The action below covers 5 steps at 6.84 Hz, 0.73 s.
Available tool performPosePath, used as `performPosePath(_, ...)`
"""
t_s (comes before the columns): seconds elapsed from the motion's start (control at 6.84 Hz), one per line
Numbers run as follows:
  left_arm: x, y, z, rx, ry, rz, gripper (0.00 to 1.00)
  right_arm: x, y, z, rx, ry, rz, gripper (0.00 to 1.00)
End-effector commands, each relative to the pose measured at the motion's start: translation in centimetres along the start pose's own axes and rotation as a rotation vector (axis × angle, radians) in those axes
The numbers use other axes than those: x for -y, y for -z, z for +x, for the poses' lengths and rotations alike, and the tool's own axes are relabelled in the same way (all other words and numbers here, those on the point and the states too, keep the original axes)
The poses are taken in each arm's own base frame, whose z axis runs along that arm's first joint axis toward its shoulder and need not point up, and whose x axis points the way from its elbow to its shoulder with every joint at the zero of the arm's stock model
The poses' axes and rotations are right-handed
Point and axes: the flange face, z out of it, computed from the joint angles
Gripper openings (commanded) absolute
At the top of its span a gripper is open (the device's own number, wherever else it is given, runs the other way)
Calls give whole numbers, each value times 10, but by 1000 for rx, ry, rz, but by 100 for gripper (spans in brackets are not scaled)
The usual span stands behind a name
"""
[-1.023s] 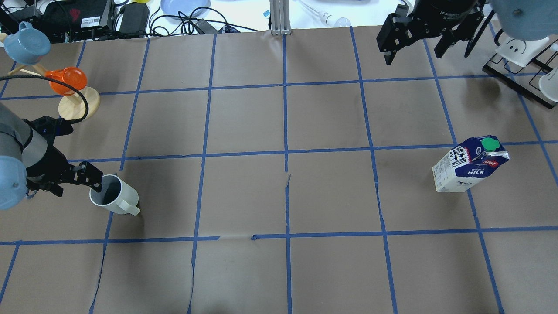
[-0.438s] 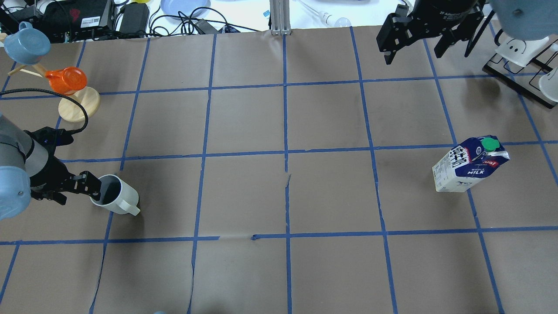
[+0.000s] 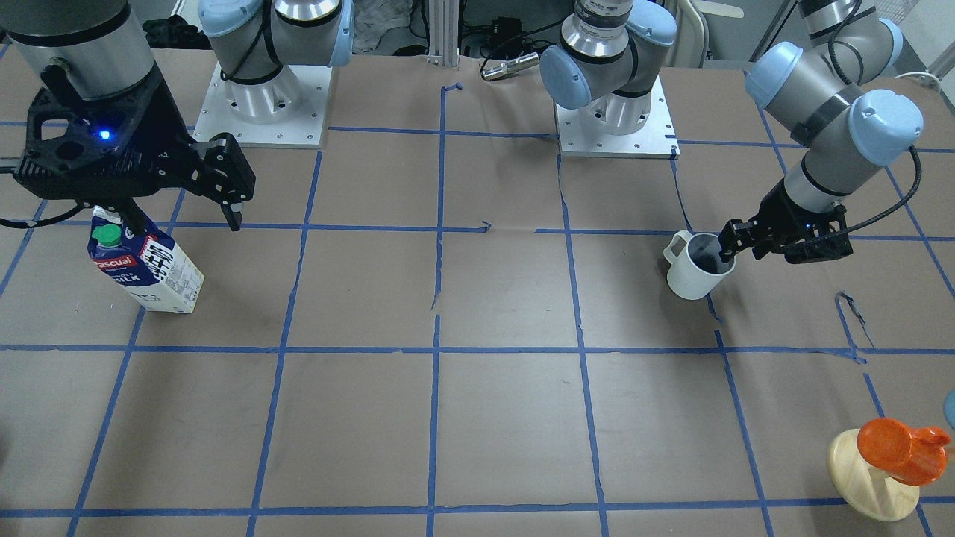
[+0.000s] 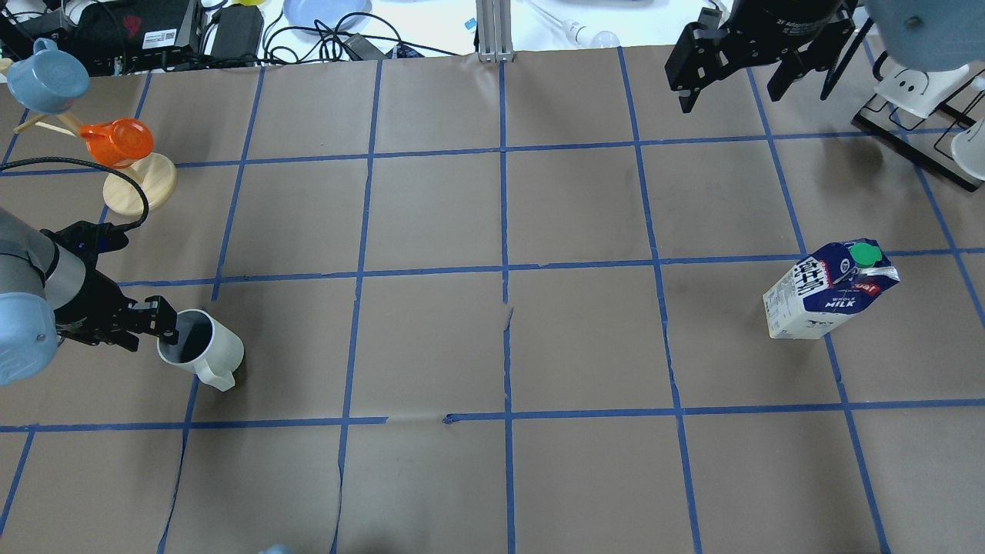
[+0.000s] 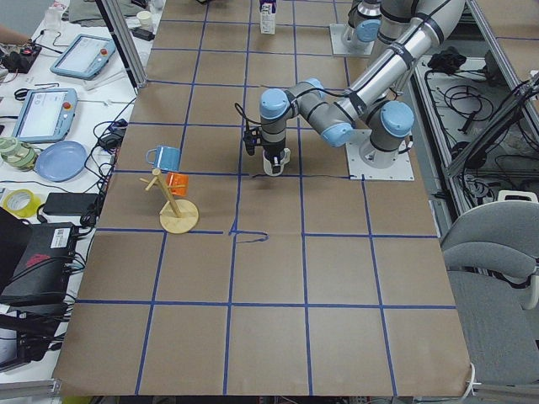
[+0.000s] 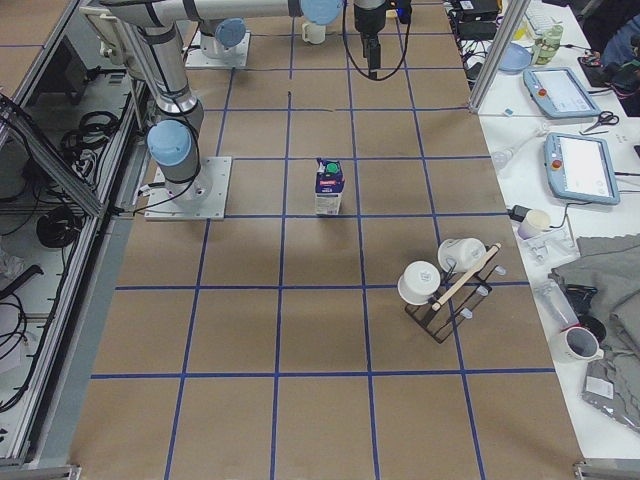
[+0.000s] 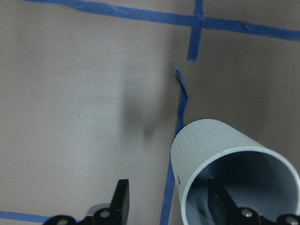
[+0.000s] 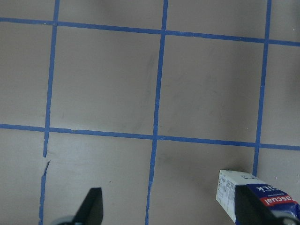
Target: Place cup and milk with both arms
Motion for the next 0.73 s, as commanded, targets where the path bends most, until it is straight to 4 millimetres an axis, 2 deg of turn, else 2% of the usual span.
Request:
performPosePath(0.0, 1, -10, 1, -18, -4, -27, 34, 0, 0, 0, 0, 0, 0, 100)
performPosePath(0.15, 1, -11, 1, -20, -4, -28, 14, 0, 0, 1, 0, -1, 0, 100)
performPosePath(0.29, 2, -12, 5, -61, -4, -11, 0, 0, 0, 1, 0, -1, 0, 100)
performPosePath(0.44, 4, -11, 8, -66, -3, -4, 0, 0, 0, 0, 0, 0, 0, 100)
performPosePath(0.58, 7, 5, 12, -44, -16, 35, 0, 0, 0, 0, 0, 0, 0, 100)
